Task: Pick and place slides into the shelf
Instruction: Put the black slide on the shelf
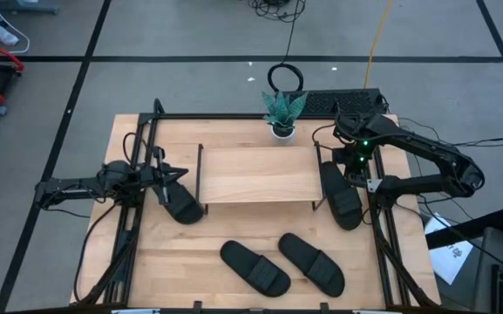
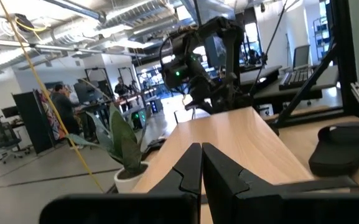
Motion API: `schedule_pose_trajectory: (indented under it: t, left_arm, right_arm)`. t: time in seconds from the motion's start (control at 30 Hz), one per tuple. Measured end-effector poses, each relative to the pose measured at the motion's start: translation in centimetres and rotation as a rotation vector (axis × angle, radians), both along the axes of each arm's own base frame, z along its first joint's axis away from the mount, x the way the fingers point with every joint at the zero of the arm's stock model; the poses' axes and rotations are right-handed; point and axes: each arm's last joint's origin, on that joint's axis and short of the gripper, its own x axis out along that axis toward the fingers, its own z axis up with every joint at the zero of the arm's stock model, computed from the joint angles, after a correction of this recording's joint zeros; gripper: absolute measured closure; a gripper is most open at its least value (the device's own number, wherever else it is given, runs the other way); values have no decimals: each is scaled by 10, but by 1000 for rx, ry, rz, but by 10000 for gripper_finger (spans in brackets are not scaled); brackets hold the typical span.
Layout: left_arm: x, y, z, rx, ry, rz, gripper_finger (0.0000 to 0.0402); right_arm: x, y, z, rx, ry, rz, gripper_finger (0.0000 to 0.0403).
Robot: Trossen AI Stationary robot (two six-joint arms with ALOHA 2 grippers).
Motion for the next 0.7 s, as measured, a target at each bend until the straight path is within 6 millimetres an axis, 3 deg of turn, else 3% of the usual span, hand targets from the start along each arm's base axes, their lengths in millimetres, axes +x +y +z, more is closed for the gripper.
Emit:
schedule_pose_trajectory:
  t: [0.43, 0.7]
  left_arm:
    - [0, 0, 0, 0, 3, 1, 382]
    - [0, 0, 0, 0, 3, 1, 382]
  right_arm:
    - [-8, 7, -47, 110, 83, 0, 151]
    - [-10, 8, -59, 74, 97, 12, 151]
